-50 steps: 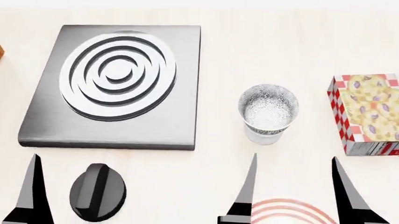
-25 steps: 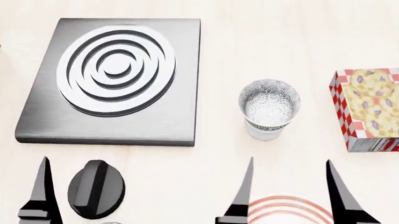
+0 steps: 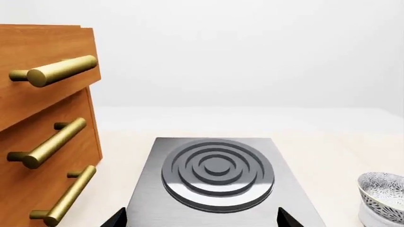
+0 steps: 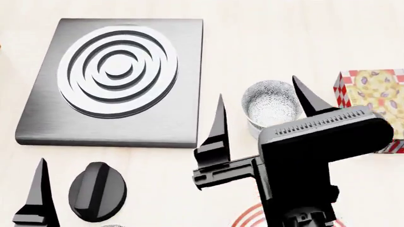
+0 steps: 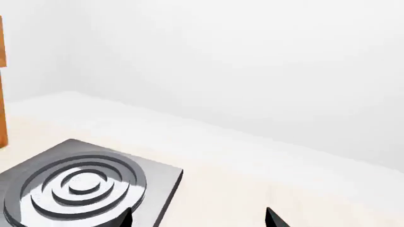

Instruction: Pick the akita bowl on the ramekin and place it on the plate.

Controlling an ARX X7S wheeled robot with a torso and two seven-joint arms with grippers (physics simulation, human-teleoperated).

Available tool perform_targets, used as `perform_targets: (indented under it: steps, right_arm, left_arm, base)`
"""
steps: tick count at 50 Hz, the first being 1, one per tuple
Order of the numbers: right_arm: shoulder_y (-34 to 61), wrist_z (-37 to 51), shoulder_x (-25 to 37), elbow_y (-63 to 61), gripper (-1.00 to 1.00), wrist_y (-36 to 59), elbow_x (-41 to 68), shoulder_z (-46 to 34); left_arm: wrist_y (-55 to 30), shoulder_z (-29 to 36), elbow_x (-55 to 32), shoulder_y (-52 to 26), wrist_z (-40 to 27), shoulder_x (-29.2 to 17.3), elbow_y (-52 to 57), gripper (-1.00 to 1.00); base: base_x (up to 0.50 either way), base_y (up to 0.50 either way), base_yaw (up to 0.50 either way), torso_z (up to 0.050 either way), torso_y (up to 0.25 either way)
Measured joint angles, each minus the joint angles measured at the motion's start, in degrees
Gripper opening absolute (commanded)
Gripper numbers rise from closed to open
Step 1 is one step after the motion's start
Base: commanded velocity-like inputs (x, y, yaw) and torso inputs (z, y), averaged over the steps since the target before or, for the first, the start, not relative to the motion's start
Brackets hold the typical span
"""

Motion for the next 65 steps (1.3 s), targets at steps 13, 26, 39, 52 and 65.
perform_targets:
  steps: [13,26,39,52,65]
  right_arm:
    - [23.08,-9.78,7.71,15.62,1.00,12.44,0.67,-12.63]
    - [39.98,-19.77,10.50,36.45,1.00,13.03,0.46,-25.73]
    - [50.40,-27.42,8.61,57.56,1.00,7.46,-0.49,-34.78]
    - [55.25,-33.07,5.71,71.80,1.00,2.22,-0.51,-39.82]
    - [57.53,-36.51,1.95,84.49,1.00,-2.59,-0.36,-42.60]
  left_arm:
    - [-0.75,0.42,-1.16,-0.18,-1.29,-0.88,0.14,1.00]
    - [-0.78,0.80,-2.34,-0.18,-2.56,-1.80,-0.10,1.00]
    - [-0.61,0.99,-3.48,-0.22,-3.61,-2.66,-0.45,1.00]
    - [-0.21,1.18,-4.35,-0.25,-4.55,-3.40,-0.96,1.00]
    - [0.41,1.61,-4.84,-0.22,-5.40,-4.14,-1.44,1.00]
  base:
    - [0.00,0.00,0.00,0.000,0.000]
    - [0.00,0.00,0.00,0.000,0.000]
    - [0.00,0.00,0.00,0.000,0.000]
    - [0.00,0.00,0.00,0.000,0.000]
    - [0.00,0.00,0.00,0.000,0.000]
